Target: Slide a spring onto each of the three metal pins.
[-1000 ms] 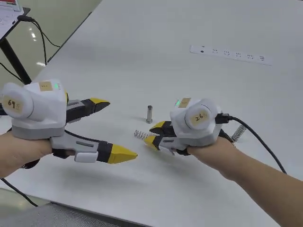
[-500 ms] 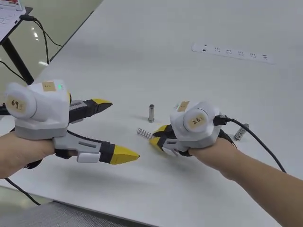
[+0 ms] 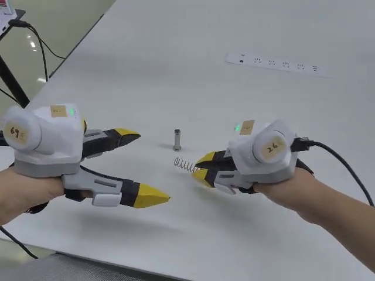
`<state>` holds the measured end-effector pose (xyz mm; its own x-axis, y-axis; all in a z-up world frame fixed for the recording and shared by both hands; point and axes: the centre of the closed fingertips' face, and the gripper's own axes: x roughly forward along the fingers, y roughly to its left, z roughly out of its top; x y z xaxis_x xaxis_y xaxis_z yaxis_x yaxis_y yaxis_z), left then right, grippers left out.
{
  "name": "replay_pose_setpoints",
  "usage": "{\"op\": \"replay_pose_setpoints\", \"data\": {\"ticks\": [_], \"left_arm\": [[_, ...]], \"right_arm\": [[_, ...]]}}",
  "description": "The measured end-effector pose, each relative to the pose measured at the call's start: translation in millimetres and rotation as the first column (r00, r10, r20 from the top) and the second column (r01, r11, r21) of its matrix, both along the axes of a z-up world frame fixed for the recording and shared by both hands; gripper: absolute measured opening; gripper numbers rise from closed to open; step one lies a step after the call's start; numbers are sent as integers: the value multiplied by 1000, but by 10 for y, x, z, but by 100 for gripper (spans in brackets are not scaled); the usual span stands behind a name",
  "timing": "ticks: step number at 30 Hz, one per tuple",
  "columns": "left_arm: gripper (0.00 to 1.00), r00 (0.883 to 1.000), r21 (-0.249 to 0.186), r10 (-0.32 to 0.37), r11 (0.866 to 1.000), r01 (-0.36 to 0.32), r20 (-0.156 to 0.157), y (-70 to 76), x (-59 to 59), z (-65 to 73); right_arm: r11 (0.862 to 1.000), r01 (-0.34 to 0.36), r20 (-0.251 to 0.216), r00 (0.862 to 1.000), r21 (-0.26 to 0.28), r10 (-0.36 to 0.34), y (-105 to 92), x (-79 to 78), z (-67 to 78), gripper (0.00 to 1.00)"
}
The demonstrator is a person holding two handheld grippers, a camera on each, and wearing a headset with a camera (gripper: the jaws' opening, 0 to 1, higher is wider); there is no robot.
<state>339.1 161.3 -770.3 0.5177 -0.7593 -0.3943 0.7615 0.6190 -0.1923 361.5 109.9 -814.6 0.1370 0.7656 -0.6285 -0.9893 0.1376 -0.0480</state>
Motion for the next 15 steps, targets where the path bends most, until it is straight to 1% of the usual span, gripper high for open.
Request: {"op": "replay_pose_setpoints", "data": {"ticks": [4,7,10,15], "left_arm": [[85,1000,-6,-17,1000,17,-4,-55,-2,1],[83,1000,-13,-26,1000,26,-4,-92,3,13],[81,999,-18,-46,999,46,-6,-164,-1,15],[78,997,-25,-80,996,80,-8,-289,7,20]], "right_arm": [[1000,-10,18,1000,-1,10,-136,9,110,8],[1000,-16,25,1000,-6,16,-225,10,155,8],[998,-51,49,997,-21,52,-334,-13,197,8],[993,-114,62,991,-39,116,-447,-67,226,8]]}}
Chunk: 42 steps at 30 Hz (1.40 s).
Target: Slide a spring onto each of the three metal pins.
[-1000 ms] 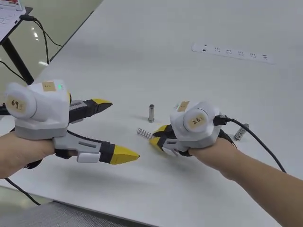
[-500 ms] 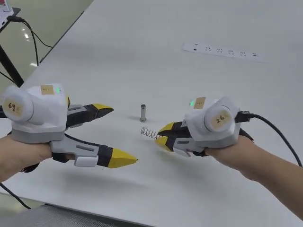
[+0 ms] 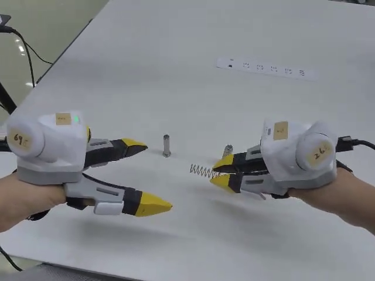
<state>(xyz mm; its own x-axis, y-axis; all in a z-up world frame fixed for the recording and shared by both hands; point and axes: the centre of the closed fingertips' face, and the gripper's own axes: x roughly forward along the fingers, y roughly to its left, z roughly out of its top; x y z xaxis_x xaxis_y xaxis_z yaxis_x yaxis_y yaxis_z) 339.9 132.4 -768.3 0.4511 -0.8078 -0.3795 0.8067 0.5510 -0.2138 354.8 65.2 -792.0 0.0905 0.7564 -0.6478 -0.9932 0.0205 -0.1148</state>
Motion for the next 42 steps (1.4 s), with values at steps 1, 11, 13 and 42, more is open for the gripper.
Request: {"op": "replay_pose_setpoints", "data": {"ticks": [1,11,13,42], "left_arm": [[77,1000,-2,-7,1000,7,1,-26,3,4],[69,995,-11,-94,995,95,26,-378,71,70],[65,994,-10,-109,994,110,29,-438,82,68],[5,968,-71,-238,967,244,80,-875,59,152]], "right_arm": [[1000,-22,10,1000,4,22,-9,-18,16,8],[997,-81,38,996,8,81,-102,-65,97,8],[997,-77,34,997,17,76,-115,-66,120,8],[992,-120,47,992,42,118,-204,-158,307,8]]}}
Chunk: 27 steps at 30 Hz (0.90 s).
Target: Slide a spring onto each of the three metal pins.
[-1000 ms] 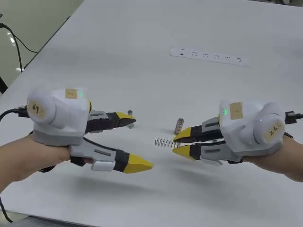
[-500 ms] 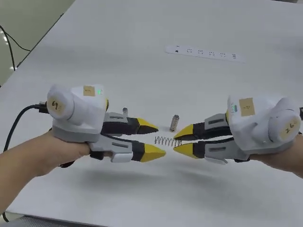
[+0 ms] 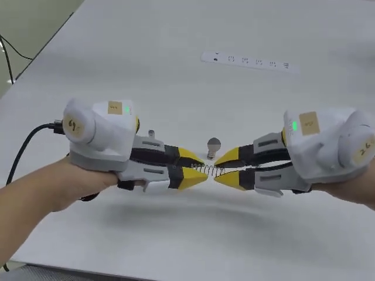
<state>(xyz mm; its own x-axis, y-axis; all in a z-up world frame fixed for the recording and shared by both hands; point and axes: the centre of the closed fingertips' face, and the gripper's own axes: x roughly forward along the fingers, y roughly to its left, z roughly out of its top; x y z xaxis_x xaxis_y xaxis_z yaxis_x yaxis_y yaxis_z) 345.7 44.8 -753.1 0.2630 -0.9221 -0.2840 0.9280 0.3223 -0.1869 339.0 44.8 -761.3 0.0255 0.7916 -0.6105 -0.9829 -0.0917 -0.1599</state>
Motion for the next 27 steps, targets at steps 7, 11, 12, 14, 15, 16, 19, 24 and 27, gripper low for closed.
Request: {"op": "replay_pose_setpoints", "data": {"ticks": [7,11,12,14,15,16,19,24,27], "left_arm": [[4,1000,-1,-27,1000,27,5,-3,-47,6],[4,999,-3,-38,999,38,2,-7,-59,14],[3,999,-5,-41,999,41,-2,-11,-64,16],[3,999,-4,-46,999,46,1,-16,-67,19],[3,999,-5,-45,999,45,-2,-14,-65,19],[3,999,-6,-46,999,46,-3,-14,-66,21],[3,998,-5,-59,998,59,-5,-19,-87,18],[3,998,1,-69,998,69,-8,-33,-101,3],[3,997,6,-73,997,73,-12,-30,-111,-9]], "right_arm": [[1000,11,-38,999,18,-10,4,-37,-4,8],[999,40,-65,997,25,-38,0,-42,-12,8],[998,51,-77,996,24,-49,-6,-39,-19,9],[997,73,-100,992,16,-71,-27,-41,-39,9],[997,75,-101,992,20,-73,-38,-45,-48,10],[997,77,-99,992,20,-75,-47,-50,-57,11],[996,86,-97,992,19,-84,-59,-70,-66,11],[996,84,-108,991,27,-80,-42,-102,-58,8],[996,83,-114,990,26,-80,-44,-112,-62,8]]}}
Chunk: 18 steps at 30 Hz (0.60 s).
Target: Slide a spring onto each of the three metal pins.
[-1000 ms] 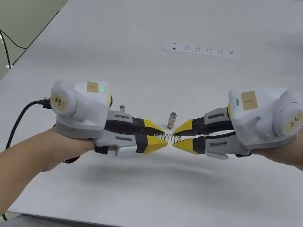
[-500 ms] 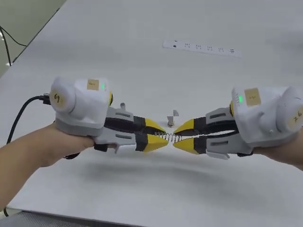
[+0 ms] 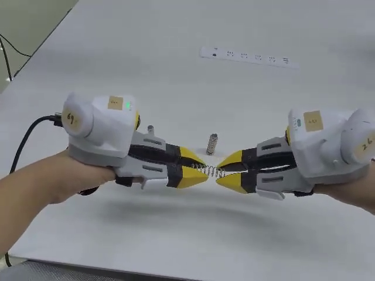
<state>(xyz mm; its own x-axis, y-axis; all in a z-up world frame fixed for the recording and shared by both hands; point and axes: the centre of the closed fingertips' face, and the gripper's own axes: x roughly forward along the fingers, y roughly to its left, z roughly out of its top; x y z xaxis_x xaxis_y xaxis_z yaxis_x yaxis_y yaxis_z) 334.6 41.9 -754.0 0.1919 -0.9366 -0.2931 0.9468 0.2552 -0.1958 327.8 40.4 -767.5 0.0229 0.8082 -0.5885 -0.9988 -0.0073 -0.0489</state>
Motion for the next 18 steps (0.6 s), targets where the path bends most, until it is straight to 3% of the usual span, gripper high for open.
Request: {"op": "replay_pose_setpoints", "data": {"ticks": [5,6,7,10,18], "left_arm": [[3,1000,10,2,1000,-2,-5,19,0,-27],[2,1000,44,-6,999,5,5,40,-6,-78],[3,1000,51,-4,999,4,15,32,-6,-97],[2,1000,46,2,999,-3,14,30,-8,-89],[2,1000,60,7,998,-8,22,39,-11,-117]], "right_arm": [[1000,-8,35,999,-6,8,21,14,73,7],[1000,-8,45,999,-8,8,22,28,90,7],[1000,-16,44,999,-1,16,30,22,120,7],[999,-42,83,996,-20,43,60,28,166,7],[998,-69,99,993,-15,70,116,6,241,7]]}}
